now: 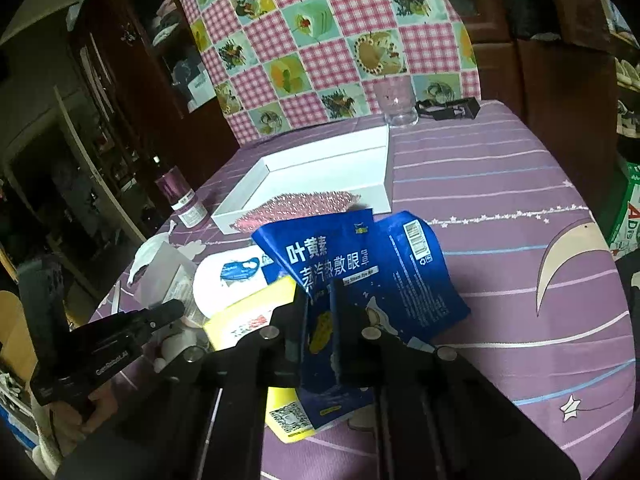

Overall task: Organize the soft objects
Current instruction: 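Grasp the blue eye mask packet with the right gripper while the left grasps the clear sachet, then carry both packets into the white box and open both grippers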

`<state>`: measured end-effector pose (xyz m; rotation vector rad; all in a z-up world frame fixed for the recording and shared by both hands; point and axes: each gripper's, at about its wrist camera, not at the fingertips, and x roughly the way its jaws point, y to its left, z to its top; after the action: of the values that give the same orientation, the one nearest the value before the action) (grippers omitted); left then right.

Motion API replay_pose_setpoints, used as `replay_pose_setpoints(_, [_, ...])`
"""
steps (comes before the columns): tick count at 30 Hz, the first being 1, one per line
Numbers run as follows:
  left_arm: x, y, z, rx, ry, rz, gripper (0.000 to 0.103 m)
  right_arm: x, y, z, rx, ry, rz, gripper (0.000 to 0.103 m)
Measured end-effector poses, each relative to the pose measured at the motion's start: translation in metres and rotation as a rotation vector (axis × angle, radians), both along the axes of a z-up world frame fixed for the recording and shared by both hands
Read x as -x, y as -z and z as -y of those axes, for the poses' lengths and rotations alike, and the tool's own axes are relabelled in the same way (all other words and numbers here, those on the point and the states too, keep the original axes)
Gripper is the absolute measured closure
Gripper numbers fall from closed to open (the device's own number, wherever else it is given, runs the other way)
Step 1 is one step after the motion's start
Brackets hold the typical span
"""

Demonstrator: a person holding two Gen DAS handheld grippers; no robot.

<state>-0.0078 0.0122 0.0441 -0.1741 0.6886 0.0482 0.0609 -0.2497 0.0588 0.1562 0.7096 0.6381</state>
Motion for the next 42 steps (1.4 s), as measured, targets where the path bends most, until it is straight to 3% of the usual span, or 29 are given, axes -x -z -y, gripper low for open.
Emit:
replay_pose_setpoints(5, [0.001,-0.005,-0.005,0.040,-0.044,0.004,0.099,0.010,-0.011,0.007,0.004,0.049,0.068,0.097])
replay_pose_setpoints(9, [0.004,-0.015,-0.003,0.026,-0.058,0.001,0.099,0.012,-0.025,0.012,-0.017,0.054,0.076,0.097])
replay_pose_setpoints(18, [0.009,-0.080,0.003,-0.070,-0.103,0.073,0.099,0.012,-0.083,0.014,-0.045,0.059,0.129,0.097])
replay_pose_setpoints(25, [-0.012,-0.123,-0.002,-0.083,-0.105,0.122,0.099,-0.023,-0.125,-0.001,-0.044,0.105,0.109,0.097])
replay_pose_setpoints(33, [-0.066,-0.127,-0.015,-0.089,-0.102,0.105,0.099,-0.083,-0.139,-0.033,-0.076,0.106,0.039,0.097])
replay_pose_setpoints(42, [-0.140,-0.103,-0.024,0.002,-0.096,0.081,0.099,-0.138,-0.110,-0.064,-0.082,0.134,-0.032,0.097])
